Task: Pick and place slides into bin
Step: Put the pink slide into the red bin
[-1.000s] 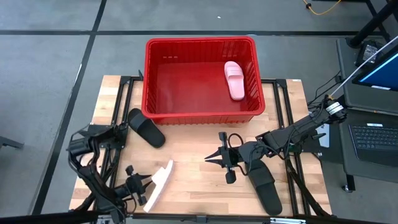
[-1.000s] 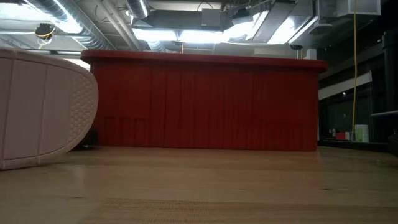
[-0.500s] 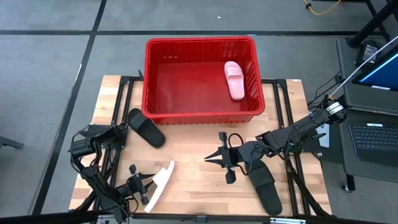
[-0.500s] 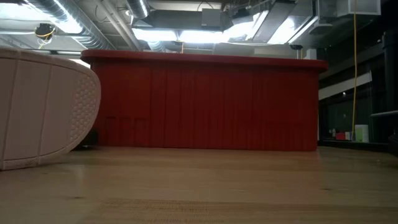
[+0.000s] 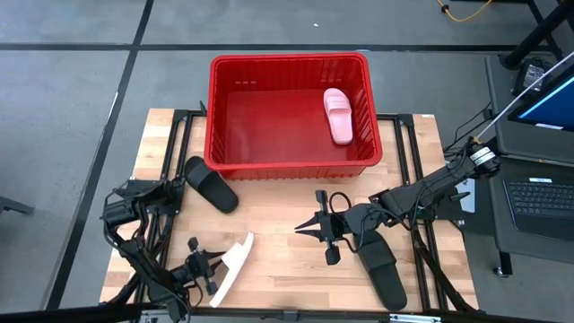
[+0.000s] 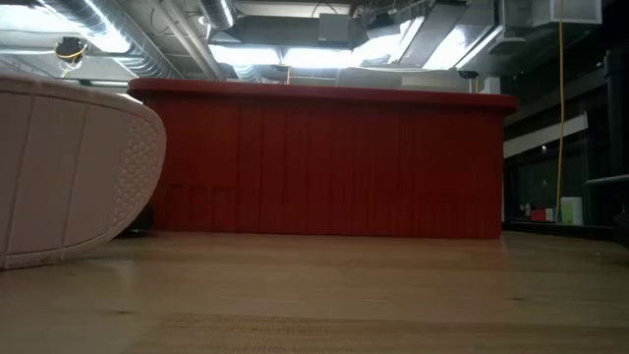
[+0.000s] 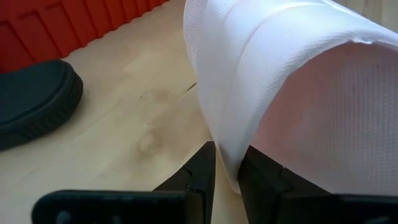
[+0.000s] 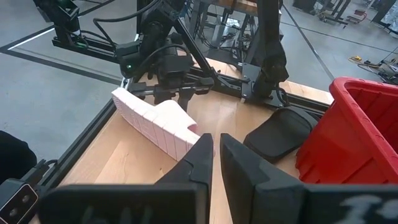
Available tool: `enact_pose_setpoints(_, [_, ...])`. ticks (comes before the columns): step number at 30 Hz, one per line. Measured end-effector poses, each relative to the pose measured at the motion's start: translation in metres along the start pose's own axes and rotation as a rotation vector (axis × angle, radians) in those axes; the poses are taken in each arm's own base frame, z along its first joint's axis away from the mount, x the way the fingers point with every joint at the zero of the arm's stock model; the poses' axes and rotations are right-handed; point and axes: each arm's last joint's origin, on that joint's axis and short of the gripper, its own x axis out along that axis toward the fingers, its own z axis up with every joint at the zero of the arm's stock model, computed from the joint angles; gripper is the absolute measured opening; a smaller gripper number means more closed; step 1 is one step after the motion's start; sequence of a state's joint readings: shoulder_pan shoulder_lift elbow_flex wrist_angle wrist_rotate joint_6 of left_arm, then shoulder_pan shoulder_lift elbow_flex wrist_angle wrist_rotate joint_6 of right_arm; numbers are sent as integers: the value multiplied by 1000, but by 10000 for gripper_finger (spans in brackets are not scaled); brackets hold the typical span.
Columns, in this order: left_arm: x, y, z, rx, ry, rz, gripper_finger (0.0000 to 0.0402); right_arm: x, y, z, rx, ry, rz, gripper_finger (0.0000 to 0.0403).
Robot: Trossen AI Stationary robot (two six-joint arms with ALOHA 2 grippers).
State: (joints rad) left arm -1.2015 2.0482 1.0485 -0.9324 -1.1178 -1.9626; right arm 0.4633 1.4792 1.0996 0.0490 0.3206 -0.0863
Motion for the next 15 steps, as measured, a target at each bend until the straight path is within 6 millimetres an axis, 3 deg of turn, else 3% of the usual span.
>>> enact_pose_setpoints(15, [11,-13,4,39,-24,-37,29,1,-3,0,1,1,-8,33])
